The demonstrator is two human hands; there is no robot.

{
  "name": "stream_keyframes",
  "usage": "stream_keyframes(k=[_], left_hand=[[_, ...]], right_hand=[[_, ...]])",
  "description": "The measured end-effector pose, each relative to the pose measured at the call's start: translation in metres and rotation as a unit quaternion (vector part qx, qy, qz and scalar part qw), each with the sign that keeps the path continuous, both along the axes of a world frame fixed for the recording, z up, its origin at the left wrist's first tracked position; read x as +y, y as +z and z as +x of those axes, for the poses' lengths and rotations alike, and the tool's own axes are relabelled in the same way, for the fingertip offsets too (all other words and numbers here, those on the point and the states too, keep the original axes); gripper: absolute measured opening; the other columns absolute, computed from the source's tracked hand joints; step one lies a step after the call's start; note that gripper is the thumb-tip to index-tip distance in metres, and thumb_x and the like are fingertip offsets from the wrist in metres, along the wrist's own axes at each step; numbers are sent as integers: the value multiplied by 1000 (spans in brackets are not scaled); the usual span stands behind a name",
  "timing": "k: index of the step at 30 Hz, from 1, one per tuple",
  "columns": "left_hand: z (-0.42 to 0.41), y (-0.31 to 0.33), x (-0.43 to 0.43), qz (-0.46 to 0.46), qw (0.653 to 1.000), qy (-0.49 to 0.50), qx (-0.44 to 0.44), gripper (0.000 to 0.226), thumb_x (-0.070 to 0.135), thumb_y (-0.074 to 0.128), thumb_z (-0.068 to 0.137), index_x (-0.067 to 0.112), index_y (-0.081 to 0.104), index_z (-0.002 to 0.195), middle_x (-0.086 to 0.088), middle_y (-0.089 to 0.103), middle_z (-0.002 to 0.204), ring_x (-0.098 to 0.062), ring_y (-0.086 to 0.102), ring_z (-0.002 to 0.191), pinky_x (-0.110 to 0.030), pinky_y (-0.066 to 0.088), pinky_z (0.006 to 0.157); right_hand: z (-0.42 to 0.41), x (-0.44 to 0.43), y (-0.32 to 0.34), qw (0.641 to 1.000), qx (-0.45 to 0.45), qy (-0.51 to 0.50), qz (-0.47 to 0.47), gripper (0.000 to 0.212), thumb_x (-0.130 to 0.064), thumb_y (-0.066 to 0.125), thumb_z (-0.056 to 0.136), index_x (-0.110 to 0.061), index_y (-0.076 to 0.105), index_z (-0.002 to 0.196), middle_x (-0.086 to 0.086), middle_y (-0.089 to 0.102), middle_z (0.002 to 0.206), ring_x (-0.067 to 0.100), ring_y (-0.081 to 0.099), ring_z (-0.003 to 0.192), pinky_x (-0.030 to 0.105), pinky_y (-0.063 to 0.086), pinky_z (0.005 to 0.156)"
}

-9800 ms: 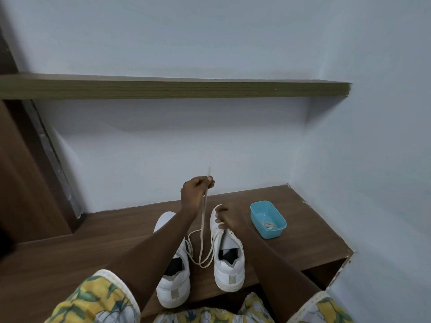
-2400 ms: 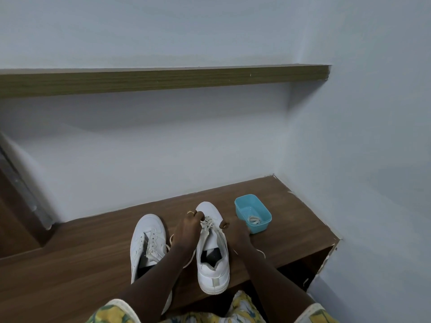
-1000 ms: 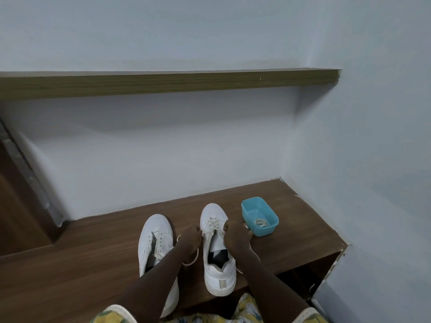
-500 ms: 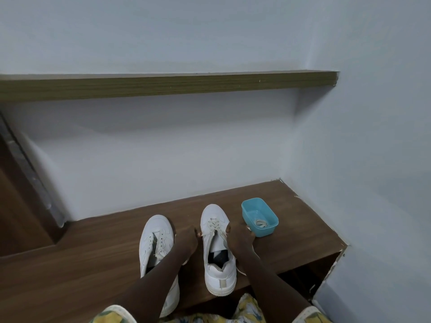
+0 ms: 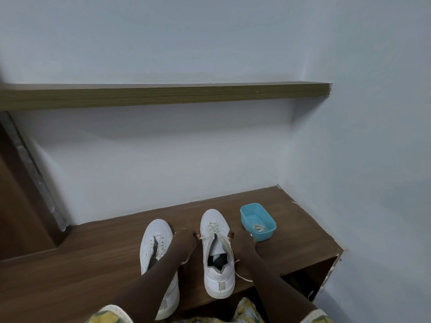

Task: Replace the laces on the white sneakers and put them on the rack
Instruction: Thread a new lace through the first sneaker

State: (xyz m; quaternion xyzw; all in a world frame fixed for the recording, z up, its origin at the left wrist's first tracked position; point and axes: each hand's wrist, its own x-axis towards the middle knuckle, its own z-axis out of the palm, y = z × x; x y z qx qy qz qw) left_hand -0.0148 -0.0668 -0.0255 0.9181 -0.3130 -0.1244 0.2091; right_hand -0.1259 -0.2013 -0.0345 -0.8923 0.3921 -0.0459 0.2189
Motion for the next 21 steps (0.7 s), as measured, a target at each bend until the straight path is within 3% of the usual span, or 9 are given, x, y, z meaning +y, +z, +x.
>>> stream_keyframes(k=[4, 7, 9, 12, 15, 17, 19, 21], left_hand=[[-1, 12, 3, -35, 999, 31, 25, 35, 26, 43, 99, 7, 58, 74, 3, 49, 66, -19, 50, 77, -27, 37, 69], [2, 20, 3, -87, 990, 69, 85, 25, 28, 47, 96, 22, 50, 71, 3, 52, 77, -19, 50, 81, -28, 42, 73], [6, 22, 4, -110, 987, 79, 90, 30, 28, 48, 95, 26, 43, 65, 0, 53, 77, -18, 51, 75, -29, 44, 72], [2, 29, 4, -182, 975, 88, 90, 46, 21, 50, 96, 19, 33, 53, 7, 38, 52, -9, 36, 54, -25, 31, 56], [1, 36, 0, -264, 952, 108, 110, 47, 23, 55, 94, 16, 34, 52, 6, 34, 50, -8, 33, 52, -24, 28, 54], [2, 41, -2, -290, 945, 98, 119, 41, 25, 56, 93, 12, 45, 56, 1, 42, 55, -10, 40, 56, -25, 32, 57], [3, 43, -3, -283, 951, 78, 100, 31, 26, 55, 93, 9, 58, 67, -2, 57, 64, -13, 52, 64, -27, 38, 64], [2, 48, -3, -272, 957, 76, 59, 18, 22, 56, 93, 10, 62, 81, -3, 62, 79, -15, 55, 76, -25, 38, 67]], right_hand=[[0, -3, 9, 998, -59, 26, 18, 28, -7, 42, 95, -15, 61, 113, 3, 64, 116, 19, 57, 108, 22, 37, 80], [5, -2, 21, 993, -102, 49, 9, 36, 3, 41, 90, -11, 62, 115, 4, 64, 117, 17, 58, 107, 16, 32, 74], [10, 0, 29, 992, -114, 59, 3, 40, 4, 41, 89, -13, 62, 117, 3, 62, 121, 17, 55, 112, 20, 37, 82], [19, 5, 33, 990, -121, 60, 38, 35, -1, 43, 92, -13, 60, 120, 7, 59, 123, 22, 54, 115, 25, 40, 91], [27, 17, 35, 977, -150, 118, 94, 32, -6, 49, 94, -9, 60, 123, 11, 61, 123, 25, 56, 111, 25, 40, 91], [33, 28, 37, 966, -181, 150, 108, 29, -11, 57, 92, -10, 64, 120, 8, 67, 111, 16, 58, 92, 26, 42, 88], [40, 37, 37, 954, -222, 157, 127, 19, -11, 60, 90, -5, 70, 104, 3, 69, 81, 13, 53, 75, 31, 42, 76], [45, 40, 41, 946, -257, 134, 147, 14, -10, 61, 89, -3, 72, 92, -5, 63, 68, 10, 51, 69, 24, 38, 69]])
